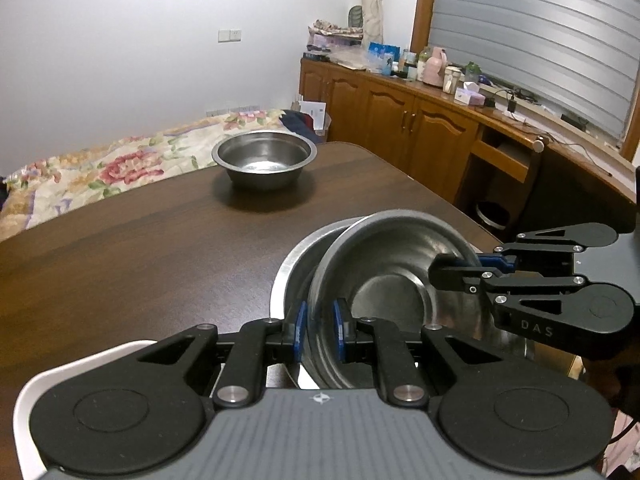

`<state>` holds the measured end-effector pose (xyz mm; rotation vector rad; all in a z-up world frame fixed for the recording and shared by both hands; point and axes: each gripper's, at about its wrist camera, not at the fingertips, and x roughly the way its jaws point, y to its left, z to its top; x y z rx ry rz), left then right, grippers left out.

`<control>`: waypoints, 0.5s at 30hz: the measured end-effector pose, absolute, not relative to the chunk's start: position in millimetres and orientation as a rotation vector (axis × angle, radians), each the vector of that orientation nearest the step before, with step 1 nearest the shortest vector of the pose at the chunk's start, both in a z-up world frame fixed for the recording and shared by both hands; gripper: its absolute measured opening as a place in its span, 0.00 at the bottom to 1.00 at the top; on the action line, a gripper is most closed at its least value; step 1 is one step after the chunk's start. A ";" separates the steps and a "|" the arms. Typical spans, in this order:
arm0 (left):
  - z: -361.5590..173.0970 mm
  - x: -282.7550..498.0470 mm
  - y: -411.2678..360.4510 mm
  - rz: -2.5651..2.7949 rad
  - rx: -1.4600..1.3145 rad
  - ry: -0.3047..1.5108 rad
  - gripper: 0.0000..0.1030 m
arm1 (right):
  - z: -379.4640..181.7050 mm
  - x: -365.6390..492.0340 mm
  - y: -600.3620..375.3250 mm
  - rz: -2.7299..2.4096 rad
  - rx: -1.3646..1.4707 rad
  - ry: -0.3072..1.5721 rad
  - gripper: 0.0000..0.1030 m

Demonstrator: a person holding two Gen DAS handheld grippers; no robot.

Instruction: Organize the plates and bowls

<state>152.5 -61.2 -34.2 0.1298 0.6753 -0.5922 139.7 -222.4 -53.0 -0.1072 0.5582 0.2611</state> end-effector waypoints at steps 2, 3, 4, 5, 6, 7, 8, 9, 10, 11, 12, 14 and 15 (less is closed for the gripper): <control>-34.2 153.1 -59.7 -0.593 0.126 0.676 0.15 | -52.4 139.9 -221.6 0.263 -0.110 0.561 0.13; -34.1 152.7 -59.4 -0.592 0.125 0.674 0.15 | -51.7 140.1 -221.1 0.265 -0.111 0.564 0.13; -33.7 152.8 -58.7 -0.590 0.123 0.671 0.15 | -52.0 141.5 -221.3 0.266 -0.110 0.565 0.13; -33.2 152.6 -58.1 -0.590 0.118 0.669 0.15 | -51.7 142.1 -221.2 0.268 -0.109 0.567 0.13; -32.8 152.4 -57.1 -0.589 0.113 0.667 0.15 | -51.2 142.6 -220.8 0.268 -0.108 0.569 0.13; -32.4 151.6 -56.7 -0.588 0.111 0.665 0.15 | -51.2 143.4 -220.9 0.268 -0.108 0.571 0.13; -31.6 150.8 -56.4 -0.587 0.112 0.662 0.15 | -51.1 143.9 -220.7 0.267 -0.108 0.573 0.13; -30.4 149.5 -56.4 -0.585 0.112 0.658 0.15 | -51.0 144.4 -220.6 0.267 -0.106 0.576 0.13; -29.1 148.4 -55.7 -0.584 0.111 0.653 0.15 | -50.8 145.0 -221.4 0.267 -0.102 0.580 0.13; -27.5 147.7 -54.9 -0.586 0.109 0.649 0.15 | -50.3 145.9 -221.9 0.269 -0.096 0.584 0.13; -26.0 146.9 -54.4 -0.587 0.106 0.644 0.15 | -49.5 147.2 -222.7 0.270 -0.086 0.588 0.13; -23.0 144.7 -53.6 -0.588 0.103 0.634 0.15 | -48.4 149.8 -224.8 0.271 -0.056 0.598 0.13; -22.1 143.8 -53.7 -0.587 0.102 0.630 0.15 | -47.6 150.9 -225.7 0.270 -0.041 0.600 0.13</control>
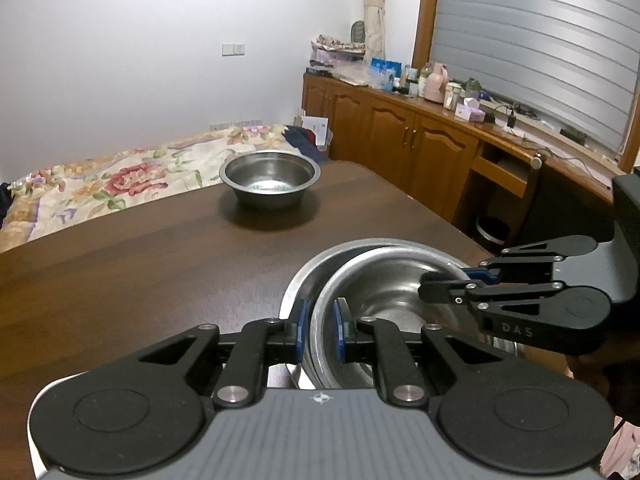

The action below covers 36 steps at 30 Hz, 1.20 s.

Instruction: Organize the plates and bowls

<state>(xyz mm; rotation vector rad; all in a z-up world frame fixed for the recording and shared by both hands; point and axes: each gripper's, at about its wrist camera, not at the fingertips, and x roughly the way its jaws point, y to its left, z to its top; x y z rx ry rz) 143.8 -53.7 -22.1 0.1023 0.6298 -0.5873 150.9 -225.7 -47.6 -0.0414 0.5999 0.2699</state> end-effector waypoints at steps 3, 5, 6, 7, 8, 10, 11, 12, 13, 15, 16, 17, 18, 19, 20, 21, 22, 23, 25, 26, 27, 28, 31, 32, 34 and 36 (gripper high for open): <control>-20.8 143.6 -52.1 -0.586 0.097 0.626 0.15 | -45.6 151.7 -227.4 0.268 -0.015 0.593 0.13; -21.4 144.0 -51.7 -0.585 0.094 0.627 0.15 | -45.5 152.3 -228.0 0.265 -0.002 0.591 0.13; -21.5 144.6 -51.6 -0.584 0.093 0.628 0.15 | -46.0 153.1 -227.8 0.264 -0.002 0.591 0.13; -21.7 145.0 -51.7 -0.584 0.092 0.629 0.15 | -46.0 153.1 -227.2 0.263 -0.002 0.590 0.13; -21.6 145.1 -51.8 -0.583 0.092 0.628 0.15 | -46.1 153.0 -227.2 0.262 0.000 0.589 0.13; -21.2 145.1 -51.3 -0.583 0.091 0.627 0.15 | -44.7 152.4 -228.4 0.257 0.010 0.579 0.13; -21.0 143.9 -50.9 -0.583 0.090 0.624 0.15 | -43.0 152.9 -229.4 0.256 0.018 0.575 0.13; -20.1 144.0 -51.0 -0.582 0.089 0.622 0.15 | -41.2 153.1 -230.6 0.256 0.027 0.572 0.13; -19.4 143.6 -50.1 -0.582 0.089 0.620 0.15 | -40.0 153.6 -232.4 0.257 0.033 0.571 0.14; -18.3 142.7 -49.5 -0.582 0.088 0.615 0.15 | -38.3 155.4 -233.4 0.260 0.036 0.576 0.14; -18.2 142.2 -49.0 -0.582 0.088 0.614 0.15 | -37.3 155.4 -233.8 0.258 0.037 0.573 0.14; -17.9 141.6 -48.8 -0.583 0.089 0.612 0.15 | -36.6 155.3 -234.0 0.258 0.037 0.571 0.14; -17.7 141.5 -49.0 -0.583 0.089 0.611 0.15 | -36.4 155.7 -234.3 0.258 0.036 0.571 0.14; -17.5 141.9 -49.1 -0.583 0.089 0.611 0.15 | -35.8 155.9 -234.4 0.257 0.036 0.568 0.14; -17.5 141.9 -49.2 -0.583 0.089 0.611 0.15 | -35.3 156.5 -235.0 0.256 0.039 0.565 0.14; -17.5 142.1 -49.4 -0.582 0.089 0.611 0.15 | -34.9 156.5 -235.6 0.255 0.043 0.561 0.14; -17.5 142.3 -49.6 -0.580 0.090 0.610 0.15 | -35.1 155.7 -236.6 0.254 0.047 0.558 0.14; -17.4 142.4 -49.7 -0.578 0.091 0.610 0.15 | -34.7 156.2 -237.7 0.253 0.051 0.556 0.14; -14.5 143.8 -49.6 -0.574 0.094 0.605 0.15 | -33.7 157.5 -239.6 0.253 0.055 0.552 0.14; -13.3 144.2 -49.5 -0.572 0.096 0.600 0.15 | -32.8 158.2 -240.7 0.254 0.054 0.551 0.14; -11.9 145.5 -49.1 -0.570 0.097 0.598 0.15 | -31.9 159.3 -241.2 0.254 0.052 0.550 0.14; -10.8 147.4 -48.8 -0.568 0.097 0.595 0.15 | -30.6 160.1 -241.9 0.253 0.048 0.546 0.14; -6.3 154.1 -48.8 -0.559 0.098 0.588 0.18 | -24.3 164.4 -243.9 0.252 0.038 0.527 0.14; -4.5 157.0 -49.4 -0.556 0.101 0.586 0.18 | -21.4 166.7 -245.4 0.252 0.035 0.519 0.14; -0.5 164.5 -52.1 -0.549 0.108 0.579 0.18 | -16.8 171.5 -249.8 0.249 0.027 0.502 0.15; 4.0 173.7 -55.8 -0.544 0.112 0.574 0.21 | -13.1 176.7 -253.3 0.244 0.024 0.486 0.17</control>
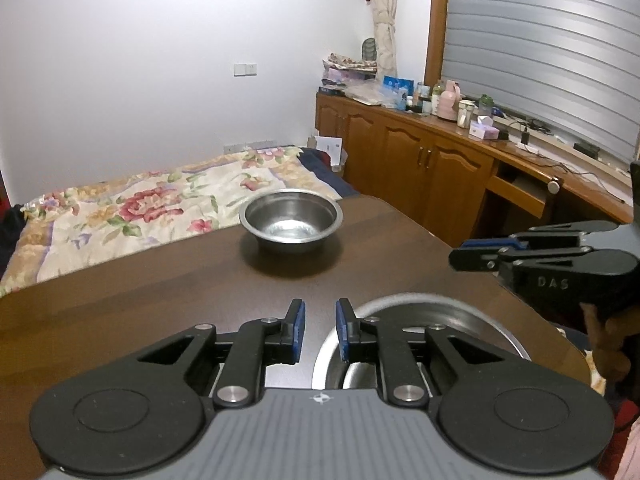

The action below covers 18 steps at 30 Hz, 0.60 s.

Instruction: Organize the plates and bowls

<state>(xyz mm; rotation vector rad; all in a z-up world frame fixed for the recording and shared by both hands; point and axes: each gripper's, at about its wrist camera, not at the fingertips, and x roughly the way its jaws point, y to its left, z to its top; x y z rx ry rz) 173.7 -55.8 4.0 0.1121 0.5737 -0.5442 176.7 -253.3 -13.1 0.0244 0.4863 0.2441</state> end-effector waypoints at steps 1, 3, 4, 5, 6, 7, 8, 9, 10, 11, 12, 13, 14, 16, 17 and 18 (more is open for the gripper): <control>5.7 178.2 -57.4 -0.541 0.112 0.571 0.22 | -11.5 181.3 -256.6 0.241 0.025 0.476 0.30; 8.1 189.5 -60.4 -0.534 0.115 0.565 0.26 | -9.4 190.4 -264.2 0.236 0.033 0.454 0.43; 8.6 195.0 -62.2 -0.529 0.117 0.565 0.27 | -9.7 195.4 -267.6 0.232 0.039 0.451 0.43; 9.1 201.0 -64.3 -0.524 0.117 0.568 0.27 | -10.4 201.2 -271.6 0.229 0.048 0.451 0.43; 9.1 207.3 -65.9 -0.520 0.110 0.575 0.27 | -11.3 205.9 -274.5 0.229 0.055 0.451 0.43; 9.0 212.8 -66.8 -0.519 0.102 0.582 0.27 | -12.3 211.8 -277.5 0.229 0.063 0.451 0.43; 8.8 218.0 -67.5 -0.518 0.094 0.587 0.27 | -13.6 218.0 -280.3 0.229 0.070 0.450 0.43; 8.8 223.0 -68.5 -0.516 0.089 0.590 0.27 | -15.3 223.0 -281.7 0.229 0.077 0.448 0.43; 8.8 227.5 -69.5 -0.511 0.085 0.593 0.28 | -17.4 229.4 -284.2 0.230 0.086 0.448 0.43; 8.6 233.4 -70.7 -0.504 0.080 0.597 0.29 | -19.8 235.7 -285.8 0.231 0.096 0.448 0.43; 7.7 237.3 -72.2 -0.500 0.077 0.602 0.30 | -22.1 241.2 -286.5 0.233 0.108 0.450 0.43; 7.3 241.9 -73.4 -0.495 0.072 0.607 0.31 | -25.2 248.8 -287.4 0.237 0.123 0.453 0.43; 6.1 248.1 -74.2 -0.488 0.066 0.614 0.33 | -28.1 255.8 -288.0 0.242 0.141 0.456 0.43; 3.7 257.6 -75.6 -0.470 0.054 0.619 0.35 | -33.3 268.6 -287.8 0.256 0.172 0.464 0.43; 2.4 263.3 -76.0 -0.461 0.049 0.622 0.36 | -36.0 274.2 -286.3 0.263 0.183 0.466 0.43; 1.3 267.8 -76.5 -0.450 0.046 0.623 0.37 | -38.5 279.8 -284.7 0.270 0.192 0.470 0.43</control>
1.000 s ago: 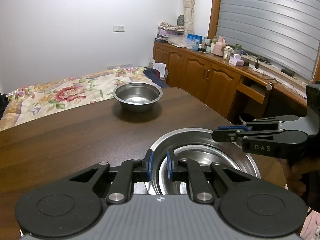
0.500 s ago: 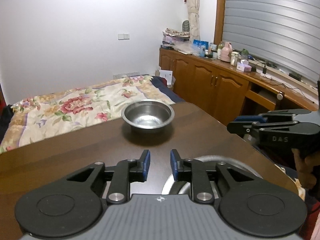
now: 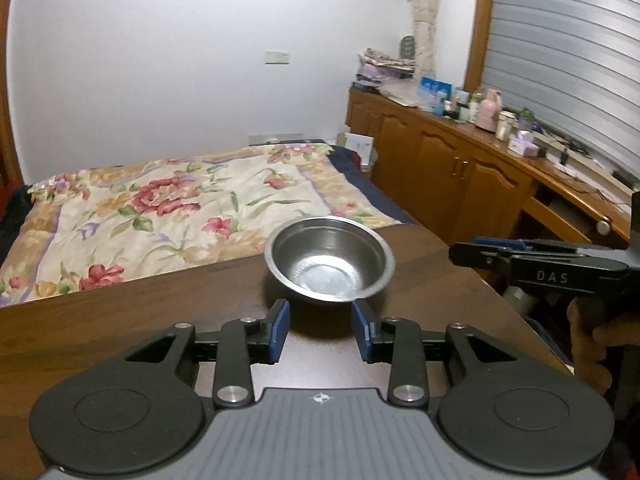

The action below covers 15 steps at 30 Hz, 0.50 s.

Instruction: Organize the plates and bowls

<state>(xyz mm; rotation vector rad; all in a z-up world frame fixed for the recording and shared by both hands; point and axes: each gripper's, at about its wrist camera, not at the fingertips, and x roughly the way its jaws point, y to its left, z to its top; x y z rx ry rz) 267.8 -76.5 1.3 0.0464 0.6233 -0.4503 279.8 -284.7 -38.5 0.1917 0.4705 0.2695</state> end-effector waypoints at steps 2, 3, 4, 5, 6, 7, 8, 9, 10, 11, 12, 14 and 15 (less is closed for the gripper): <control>-1.7 277.0 -75.9 -0.428 0.042 0.623 0.37 | -42.1 290.6 -279.8 0.286 0.198 0.478 0.43; -4.0 281.1 -76.0 -0.416 0.042 0.624 0.37 | -43.9 295.0 -277.6 0.291 0.196 0.481 0.43; -6.5 285.1 -76.1 -0.408 0.039 0.627 0.38 | -45.6 298.2 -274.7 0.294 0.191 0.482 0.43; -8.7 288.8 -76.3 -0.401 0.032 0.629 0.38 | -48.1 302.3 -272.4 0.294 0.188 0.483 0.43; -10.4 291.9 -76.6 -0.396 0.025 0.630 0.38 | -50.1 304.3 -271.1 0.296 0.188 0.486 0.43; -11.9 293.9 -77.6 -0.392 0.020 0.630 0.38 | -52.1 307.3 -269.7 0.299 0.189 0.490 0.43; -14.0 297.2 -77.8 -0.387 0.016 0.629 0.38 | -55.1 311.0 -268.9 0.301 0.193 0.497 0.43; -14.9 300.0 -79.3 -0.383 0.014 0.630 0.38 | -57.8 315.0 -268.6 0.305 0.199 0.506 0.43; -16.3 303.0 -79.8 -0.381 0.012 0.631 0.38 | -59.2 316.0 -268.4 0.309 0.201 0.515 0.43; -17.3 306.0 -80.4 -0.380 0.009 0.631 0.39 | -60.8 317.6 -267.4 0.311 0.202 0.521 0.43; -18.3 308.4 -81.3 -0.380 0.007 0.632 0.39 | -61.8 318.6 -267.2 0.309 0.203 0.525 0.43; -21.0 315.0 -82.6 -0.379 0.002 0.636 0.40 | -64.2 321.8 -269.2 0.308 0.215 0.537 0.43; -22.0 318.0 -83.9 -0.379 0.000 0.639 0.40 | -65.0 322.7 -269.9 0.311 0.225 0.544 0.43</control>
